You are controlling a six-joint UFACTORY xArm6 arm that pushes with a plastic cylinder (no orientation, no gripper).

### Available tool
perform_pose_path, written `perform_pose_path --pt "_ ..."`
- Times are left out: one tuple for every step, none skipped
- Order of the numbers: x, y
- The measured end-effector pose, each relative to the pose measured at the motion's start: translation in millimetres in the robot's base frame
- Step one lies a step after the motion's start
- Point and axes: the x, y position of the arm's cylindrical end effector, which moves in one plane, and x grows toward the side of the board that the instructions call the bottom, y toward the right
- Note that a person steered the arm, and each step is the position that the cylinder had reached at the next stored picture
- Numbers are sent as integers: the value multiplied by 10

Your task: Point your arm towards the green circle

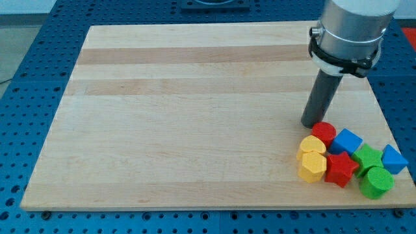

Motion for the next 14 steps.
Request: perform_pose_path --pt "-82 -2" --pt "-551 -9" --pt "-1101 301" --pt "-1206 912" --pt "-1202 1722" --pt "-1160 1820" --pt "-946 1822" --pt "-555 1814" --pt "-512 1820" --pt "-219 1817" --pt "82 1821" --pt "384 1814" --pt "944 1812" --pt "1341 1764"
